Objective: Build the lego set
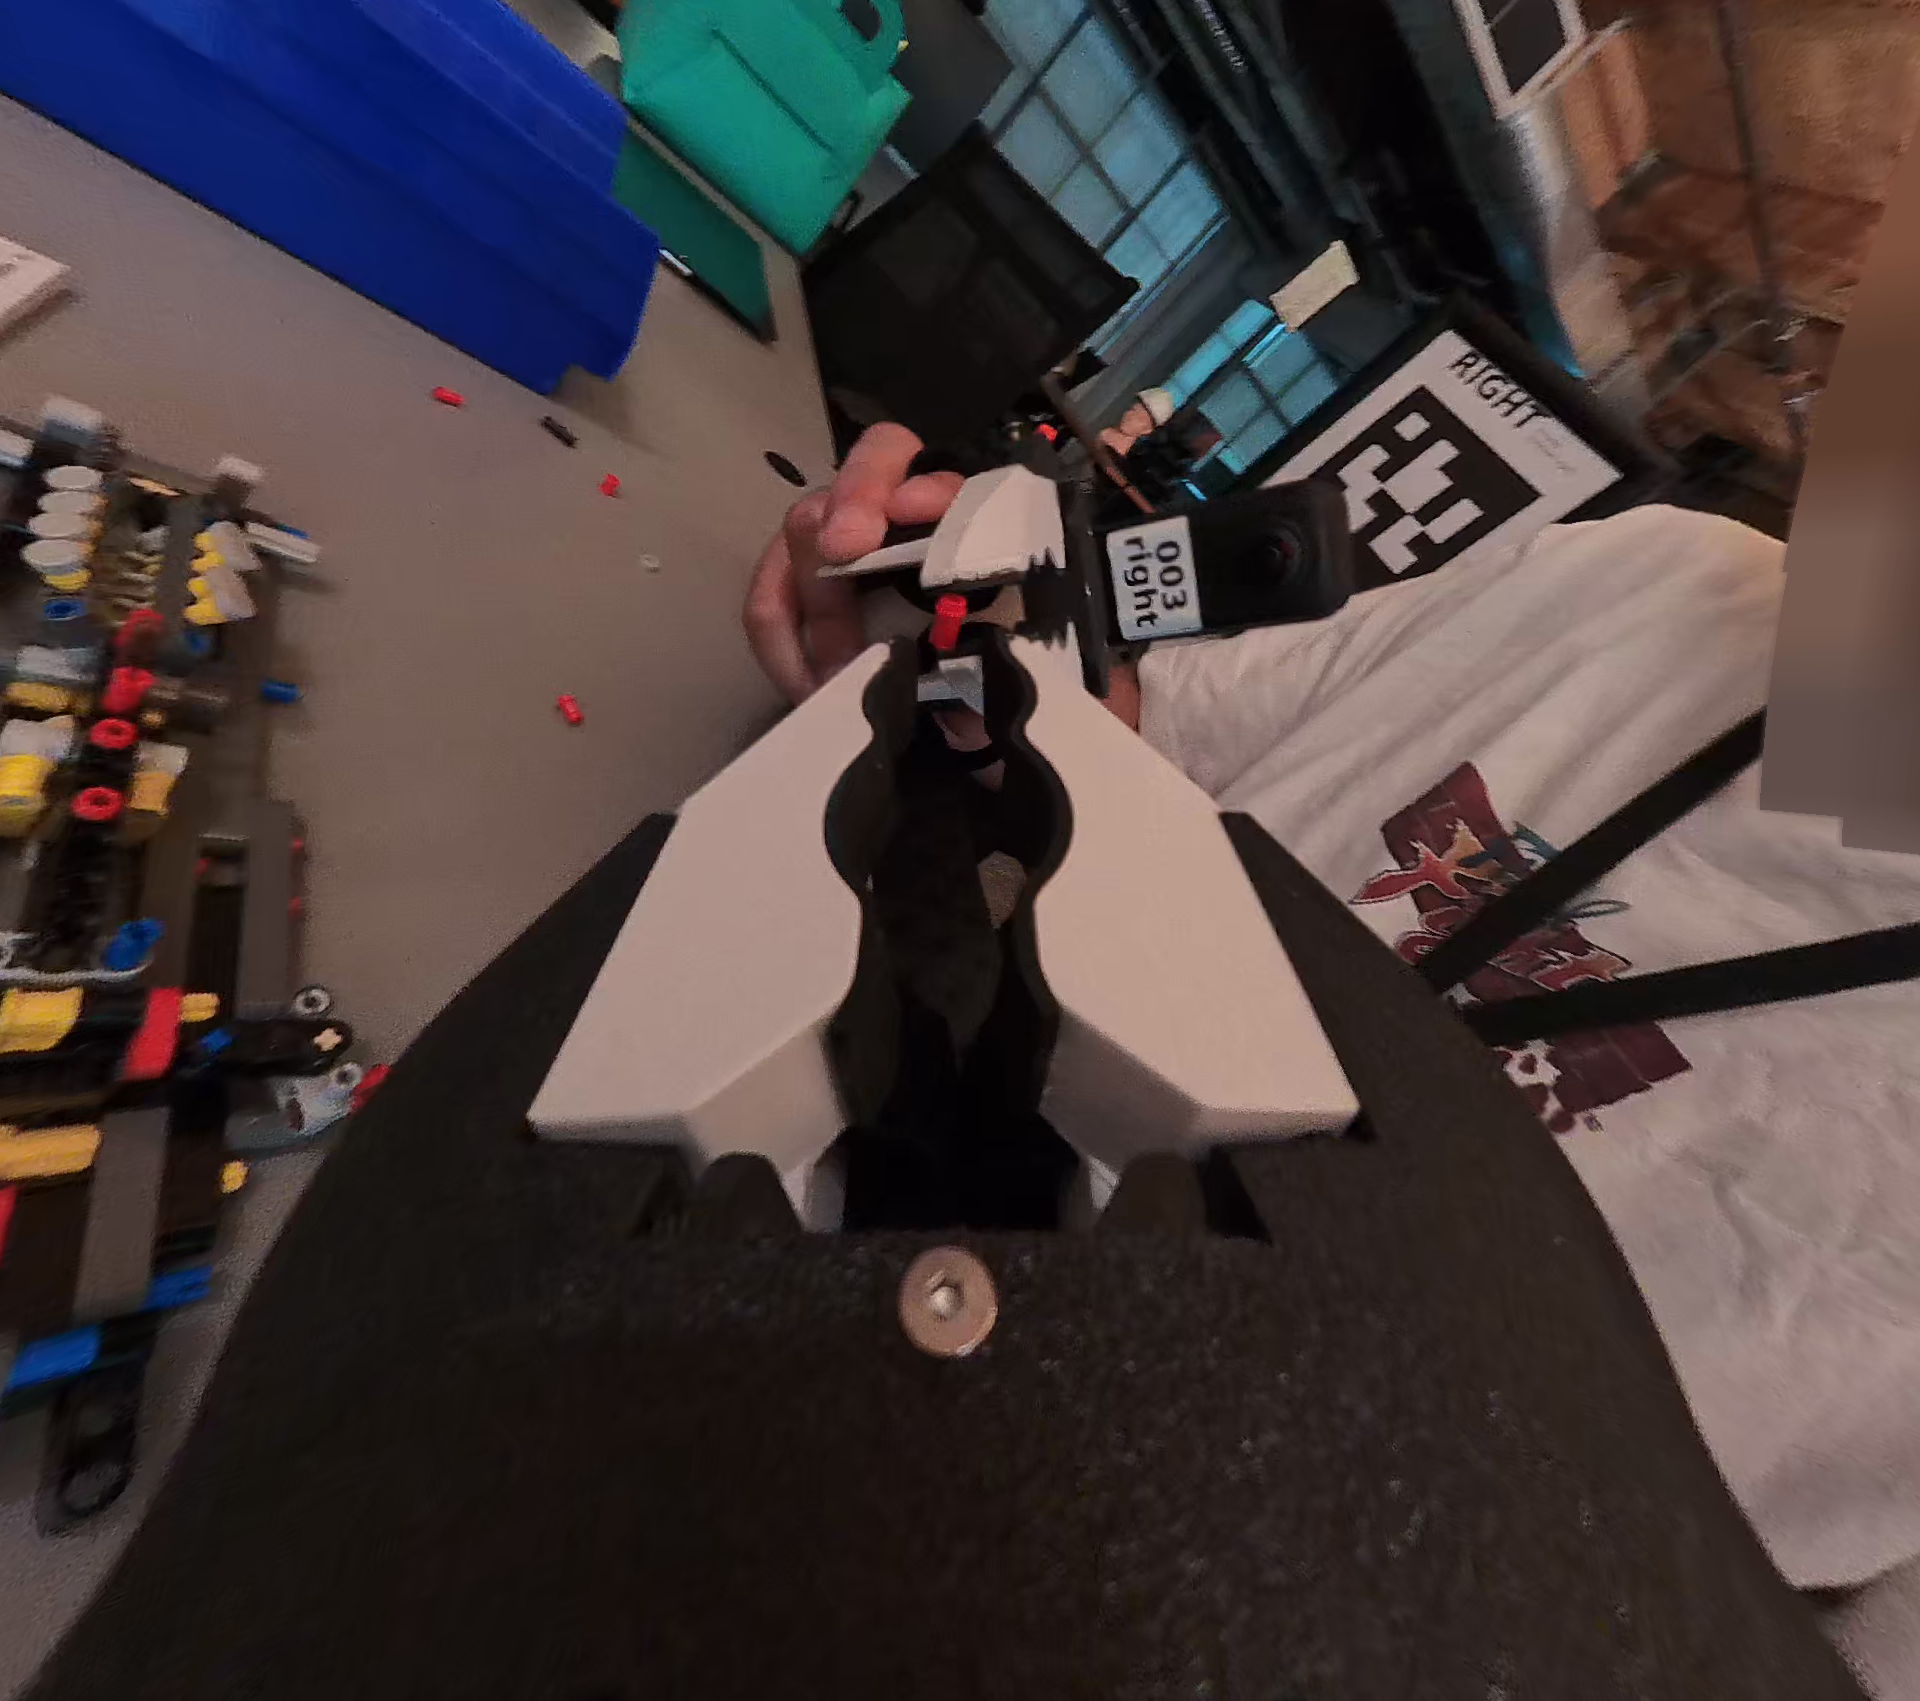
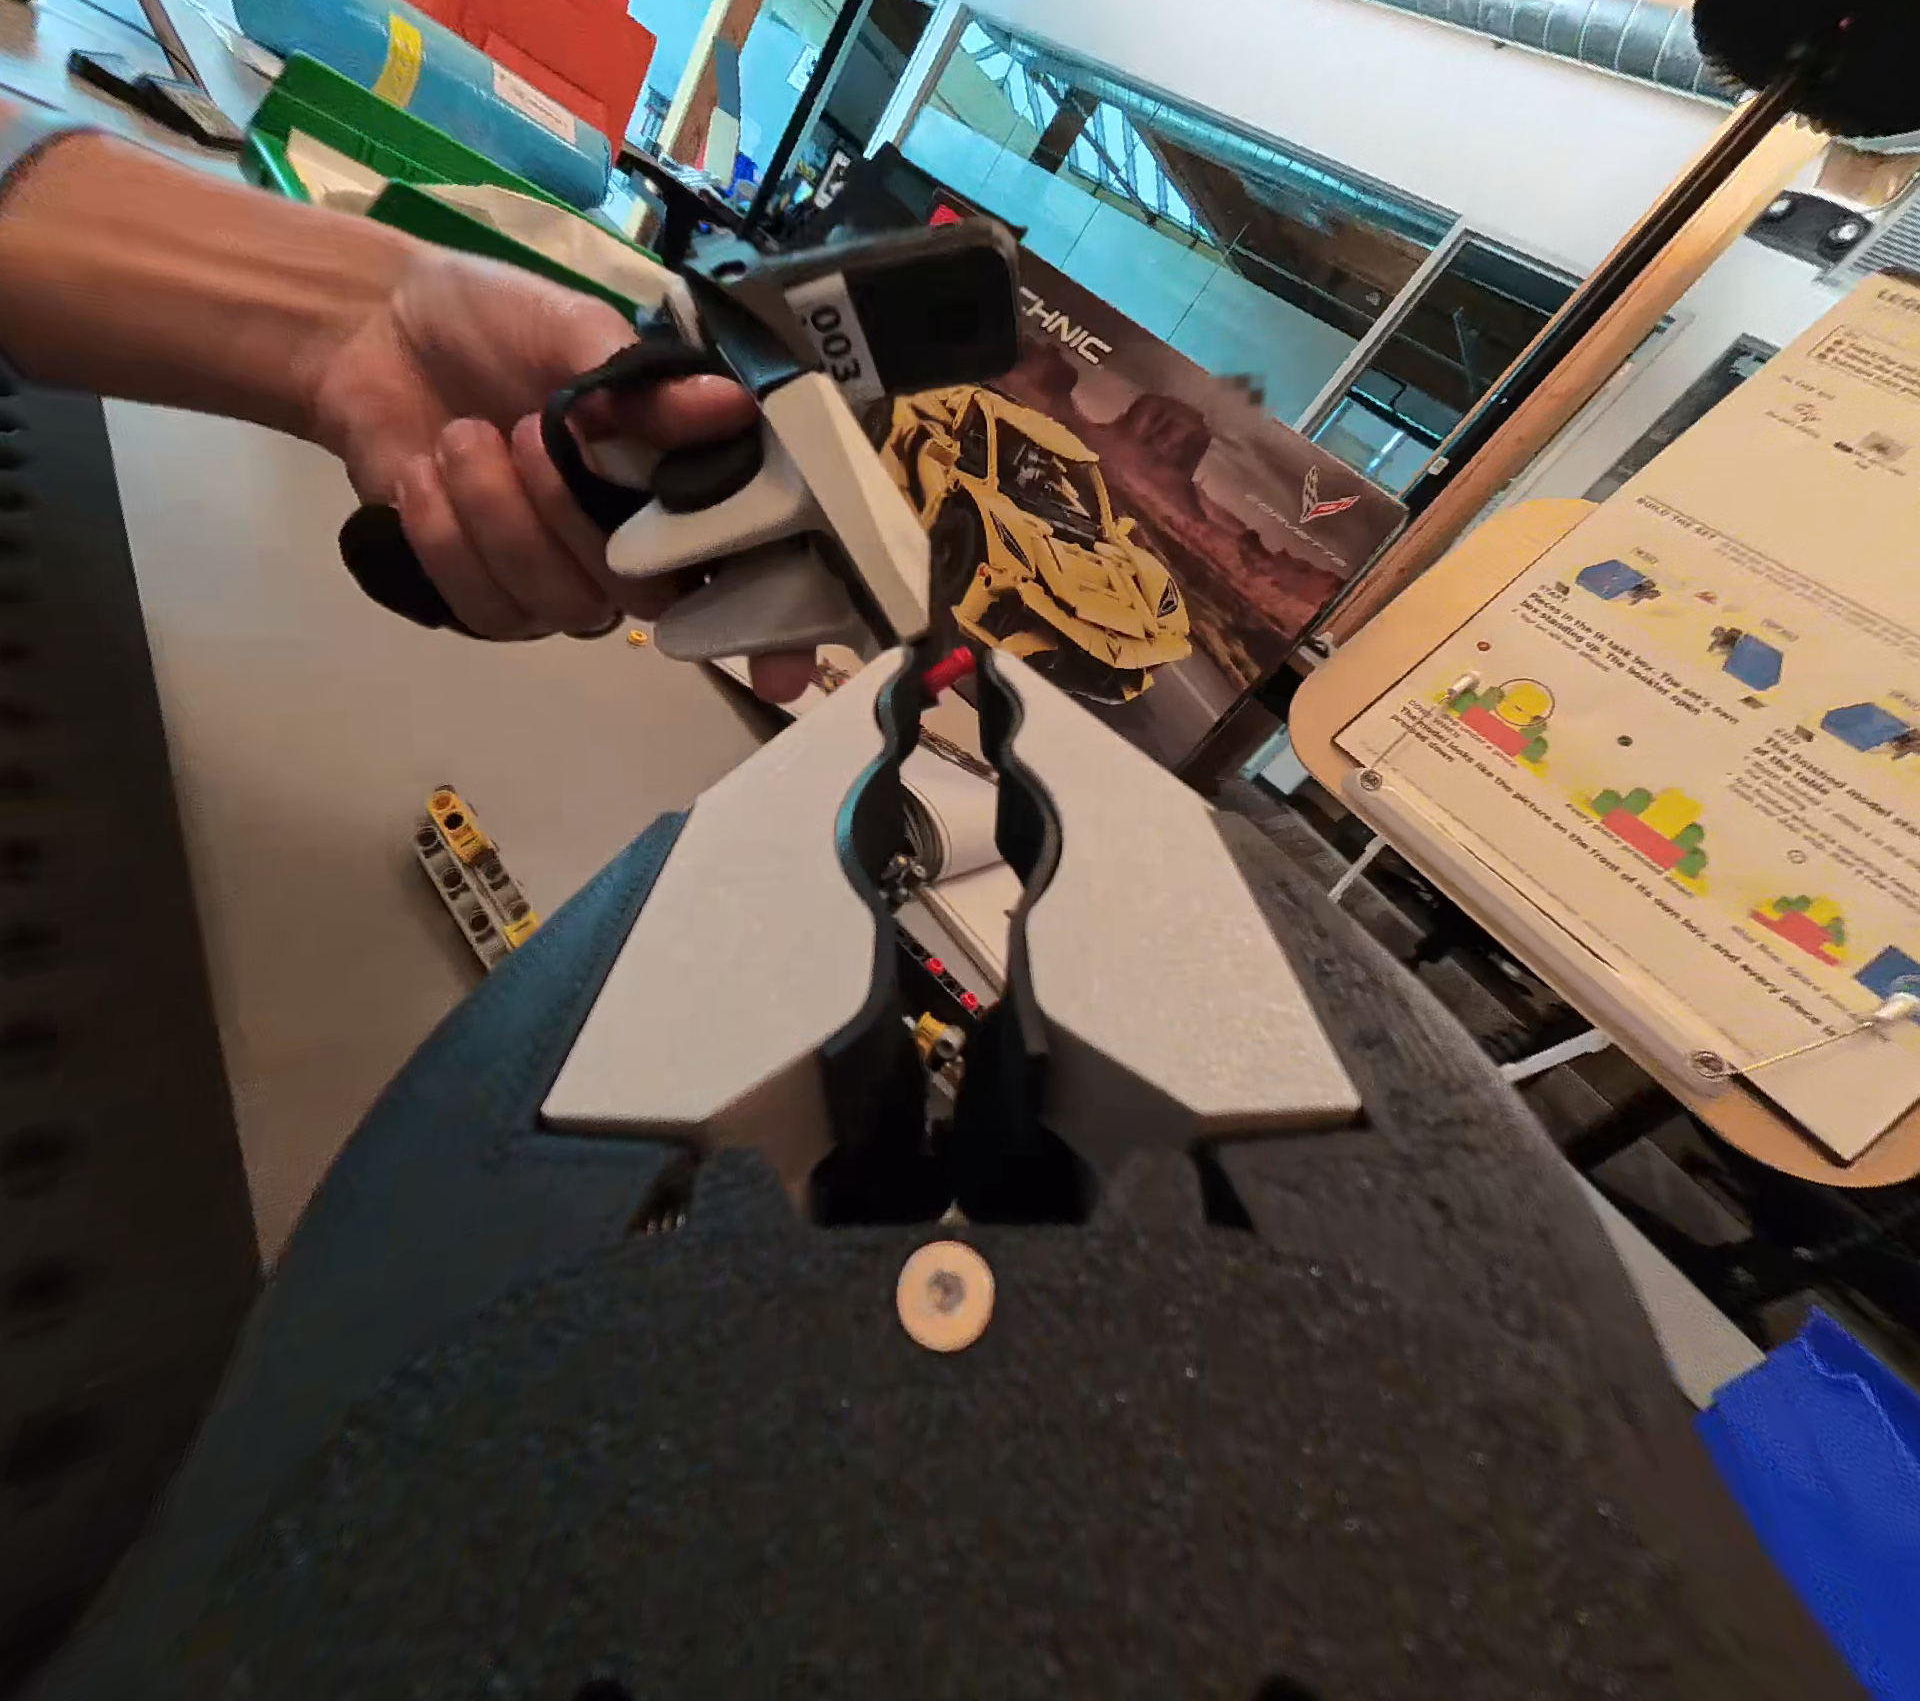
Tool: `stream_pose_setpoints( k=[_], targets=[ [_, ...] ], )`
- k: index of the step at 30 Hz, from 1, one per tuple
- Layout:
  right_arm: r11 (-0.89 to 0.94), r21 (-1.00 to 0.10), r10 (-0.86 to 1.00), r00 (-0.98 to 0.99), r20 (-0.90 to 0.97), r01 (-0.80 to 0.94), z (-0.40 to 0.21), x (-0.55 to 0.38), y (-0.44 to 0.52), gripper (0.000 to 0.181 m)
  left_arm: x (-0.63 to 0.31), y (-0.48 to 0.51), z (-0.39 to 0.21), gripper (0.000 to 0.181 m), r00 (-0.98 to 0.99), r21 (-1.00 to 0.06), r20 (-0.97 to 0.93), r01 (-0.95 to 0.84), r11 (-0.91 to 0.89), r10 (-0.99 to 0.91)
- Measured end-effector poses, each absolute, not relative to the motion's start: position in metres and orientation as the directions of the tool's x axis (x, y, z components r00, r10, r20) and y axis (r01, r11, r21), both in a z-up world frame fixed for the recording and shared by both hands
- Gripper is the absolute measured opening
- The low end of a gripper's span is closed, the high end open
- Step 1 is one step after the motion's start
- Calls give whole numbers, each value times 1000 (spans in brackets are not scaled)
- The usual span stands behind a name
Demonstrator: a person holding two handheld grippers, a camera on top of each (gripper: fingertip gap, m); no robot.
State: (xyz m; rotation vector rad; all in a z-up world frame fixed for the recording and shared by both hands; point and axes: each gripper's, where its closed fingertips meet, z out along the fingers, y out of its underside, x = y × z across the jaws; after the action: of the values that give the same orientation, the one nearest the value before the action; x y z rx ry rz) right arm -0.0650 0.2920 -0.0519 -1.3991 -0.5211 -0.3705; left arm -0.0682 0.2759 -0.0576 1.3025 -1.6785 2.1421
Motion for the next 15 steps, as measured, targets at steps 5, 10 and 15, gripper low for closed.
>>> stream_pose_setpoints(
  k=[5,10,15],
  targets=[
    [150,-824,69,826,560,546,-54,-67,292,9,-69,275,-58,6,-636,-714,696,-569,-408,-333],
    [150,-806,82,806,587,572,-58,-71,293,10,-70,276,-60,4,-629,-689,719,-587,-426,-296],
    [133,-793,99,788,608,595,-64,-74,296,9,-72,278,-65,3,-628,-692,718,-597,-405,-301]
  ],
)
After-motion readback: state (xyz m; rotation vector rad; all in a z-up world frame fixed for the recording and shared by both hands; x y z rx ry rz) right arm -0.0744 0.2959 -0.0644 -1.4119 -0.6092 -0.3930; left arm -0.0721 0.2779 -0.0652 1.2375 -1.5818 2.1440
